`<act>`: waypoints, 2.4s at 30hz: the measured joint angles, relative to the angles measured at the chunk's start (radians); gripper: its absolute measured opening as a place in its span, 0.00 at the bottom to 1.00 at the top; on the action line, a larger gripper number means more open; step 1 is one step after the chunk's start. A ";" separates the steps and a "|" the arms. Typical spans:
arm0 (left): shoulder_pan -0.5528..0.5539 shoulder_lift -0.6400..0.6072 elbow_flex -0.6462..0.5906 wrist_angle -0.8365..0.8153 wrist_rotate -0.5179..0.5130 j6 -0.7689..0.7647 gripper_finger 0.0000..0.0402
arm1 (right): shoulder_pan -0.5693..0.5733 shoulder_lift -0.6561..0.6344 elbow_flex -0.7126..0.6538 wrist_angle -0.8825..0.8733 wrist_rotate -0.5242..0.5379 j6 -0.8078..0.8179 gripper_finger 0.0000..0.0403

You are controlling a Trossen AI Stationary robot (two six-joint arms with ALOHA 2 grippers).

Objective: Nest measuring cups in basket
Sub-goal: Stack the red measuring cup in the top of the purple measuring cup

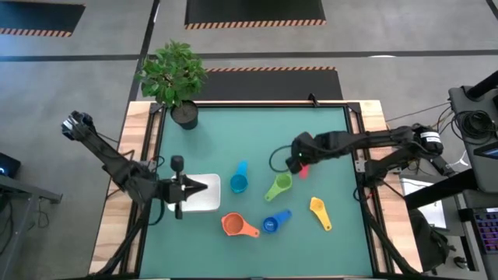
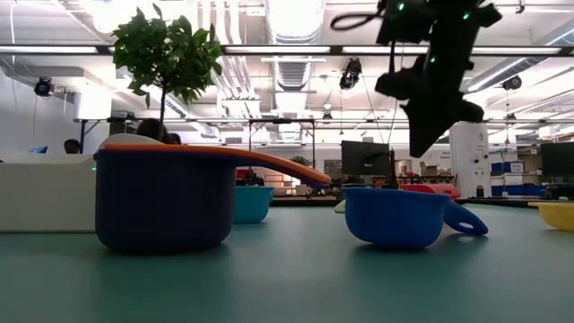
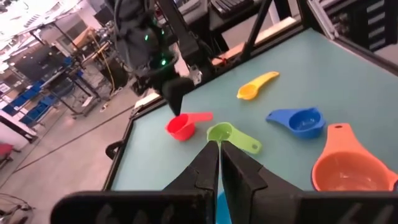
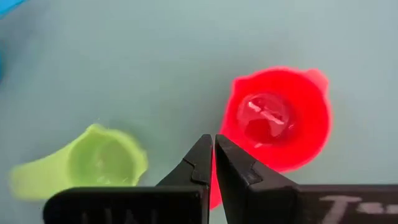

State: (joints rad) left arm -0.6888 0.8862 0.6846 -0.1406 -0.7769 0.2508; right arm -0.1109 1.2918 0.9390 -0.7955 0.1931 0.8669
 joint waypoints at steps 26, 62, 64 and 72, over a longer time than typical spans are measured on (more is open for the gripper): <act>-0.001 0.004 -0.006 -0.026 0.001 -0.013 0.00 | -0.066 0.175 0.000 0.072 0.018 -0.055 0.45; -0.002 0.004 -0.006 -0.023 0.001 -0.001 0.00 | 0.019 0.196 0.234 0.002 0.018 -0.194 0.02; -0.001 0.004 -0.006 -0.016 0.001 -0.001 0.00 | 0.055 0.197 0.275 0.013 0.019 -0.219 0.02; -0.001 0.004 -0.006 -0.015 0.001 -0.001 0.00 | 0.228 0.213 0.386 0.163 0.017 -0.302 0.02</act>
State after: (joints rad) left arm -0.6899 0.8906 0.6781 -0.1560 -0.7757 0.2497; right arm 0.1171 1.5051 1.3246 -0.6323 0.2106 0.5653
